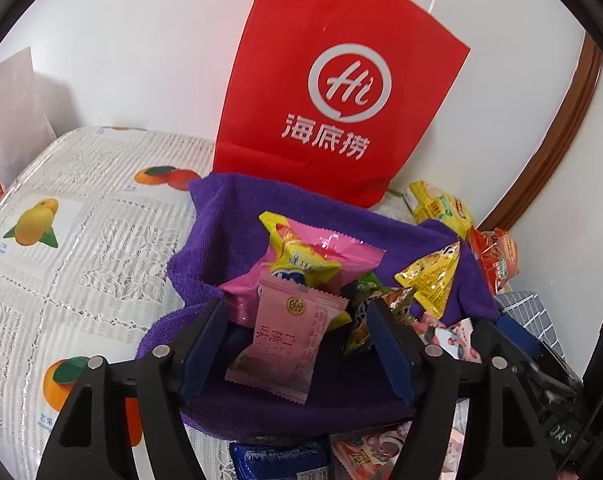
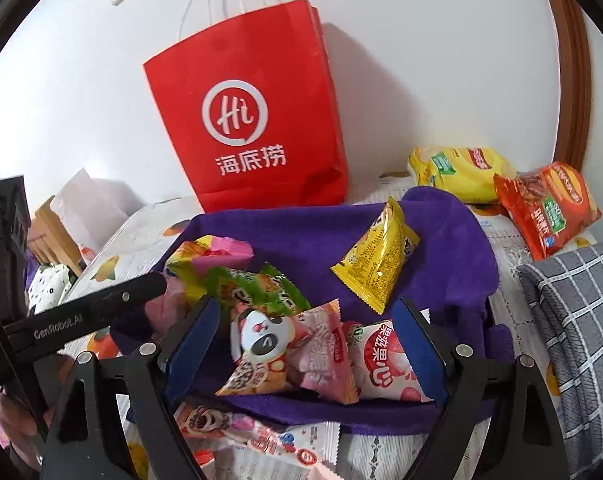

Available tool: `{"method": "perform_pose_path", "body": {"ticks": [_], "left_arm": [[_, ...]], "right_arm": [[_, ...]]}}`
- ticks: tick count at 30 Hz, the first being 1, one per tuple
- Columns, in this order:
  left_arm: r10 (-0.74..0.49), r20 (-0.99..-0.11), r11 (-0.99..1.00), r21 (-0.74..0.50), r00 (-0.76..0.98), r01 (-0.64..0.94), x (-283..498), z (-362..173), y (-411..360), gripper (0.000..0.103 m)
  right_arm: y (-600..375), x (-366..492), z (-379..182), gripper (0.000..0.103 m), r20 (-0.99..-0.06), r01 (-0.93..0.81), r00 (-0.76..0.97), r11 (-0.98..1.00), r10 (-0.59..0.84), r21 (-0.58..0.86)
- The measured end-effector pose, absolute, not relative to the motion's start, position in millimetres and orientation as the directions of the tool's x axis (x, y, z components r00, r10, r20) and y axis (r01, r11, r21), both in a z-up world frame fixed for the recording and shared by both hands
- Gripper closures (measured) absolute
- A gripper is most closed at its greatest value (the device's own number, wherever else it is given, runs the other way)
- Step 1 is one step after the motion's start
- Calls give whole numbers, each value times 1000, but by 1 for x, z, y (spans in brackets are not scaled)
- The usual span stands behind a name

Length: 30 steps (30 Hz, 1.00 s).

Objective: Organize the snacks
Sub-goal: 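Open both tools to release the panda bag and pink bag onto the towel, then lower the right tool to the pink wafer bag on the bed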

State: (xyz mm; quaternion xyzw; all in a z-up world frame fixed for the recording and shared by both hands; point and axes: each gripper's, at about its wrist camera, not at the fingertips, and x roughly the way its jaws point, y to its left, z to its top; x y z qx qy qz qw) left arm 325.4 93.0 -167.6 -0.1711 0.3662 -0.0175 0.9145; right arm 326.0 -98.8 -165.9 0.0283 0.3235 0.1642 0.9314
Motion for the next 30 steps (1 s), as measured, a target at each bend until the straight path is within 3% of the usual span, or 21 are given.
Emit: {"method": "perform_pose_path", "body": {"ticks": [5,7,10,19,25,30], "left_arm": [[-160,-648,941,-328,745,-84,322,-161,92,32],[-167,-644,939,-334,746,-78,321,-160,92,32],[-163,-644,941,-329,748,-78,321,-159,91,32],[-198,-620,930,-363,759,-54,315,-150,89,32],[-206,-606,929,-369,769,-42,311,-147,88,32],[-216,-598,921,-387,772,-42,308,-145,91,32]], "right_arm": [[-93,302,-158,18,-567,-348,737,926,368,148],[-94,289,-159,27,-563,-378,726,913,396,155],[-100,272,-169,32,-599,-393,686,903,412,172],[-120,234,-201,28,-723,-211,623,954,298,211],[-111,243,-219,28,-787,-56,596,986,159,157],[-102,237,-226,30,-805,-95,590,995,66,11]]}}
